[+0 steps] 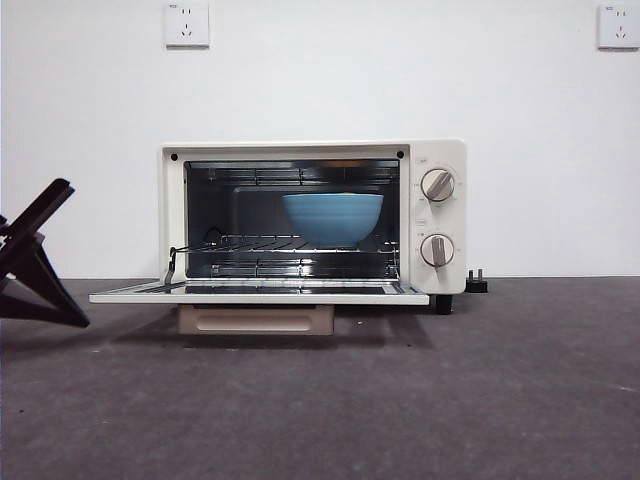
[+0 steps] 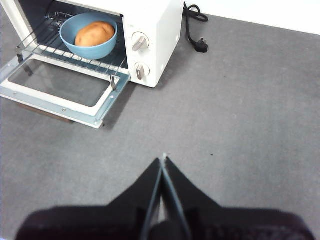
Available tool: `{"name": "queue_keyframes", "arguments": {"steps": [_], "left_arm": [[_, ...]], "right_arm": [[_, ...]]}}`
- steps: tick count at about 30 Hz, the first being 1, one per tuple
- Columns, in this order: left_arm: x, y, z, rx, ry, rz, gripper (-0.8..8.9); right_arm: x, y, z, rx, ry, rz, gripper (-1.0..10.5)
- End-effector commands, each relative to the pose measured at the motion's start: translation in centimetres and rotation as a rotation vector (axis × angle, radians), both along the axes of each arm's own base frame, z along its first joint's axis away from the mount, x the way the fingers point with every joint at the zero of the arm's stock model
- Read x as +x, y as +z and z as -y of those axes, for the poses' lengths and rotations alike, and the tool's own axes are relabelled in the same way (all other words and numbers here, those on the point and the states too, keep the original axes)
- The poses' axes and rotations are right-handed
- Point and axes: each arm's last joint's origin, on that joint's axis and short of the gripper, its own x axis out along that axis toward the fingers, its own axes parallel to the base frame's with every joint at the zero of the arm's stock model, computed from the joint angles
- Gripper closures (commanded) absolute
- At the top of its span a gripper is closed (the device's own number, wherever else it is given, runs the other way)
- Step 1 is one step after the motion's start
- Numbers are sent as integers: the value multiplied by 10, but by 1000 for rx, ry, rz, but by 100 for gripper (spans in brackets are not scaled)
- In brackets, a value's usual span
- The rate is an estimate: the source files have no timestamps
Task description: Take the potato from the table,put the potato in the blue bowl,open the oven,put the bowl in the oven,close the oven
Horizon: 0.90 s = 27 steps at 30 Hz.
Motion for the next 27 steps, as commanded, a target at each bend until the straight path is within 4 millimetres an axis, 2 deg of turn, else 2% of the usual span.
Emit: {"name": "queue_keyframes", "arguments": {"steps": [1,8,27], "left_arm": [[1,0,2,-28,2,-9,822],[7,7,10,-53,-30,18,822],[43,59,23,-102,-63,140,821]], "right_arm": [[1,0,-1,16,-7,10,954],[2,1,-1,25,-7,27,954],[2,1,-1,32,-8,21,954]]}}
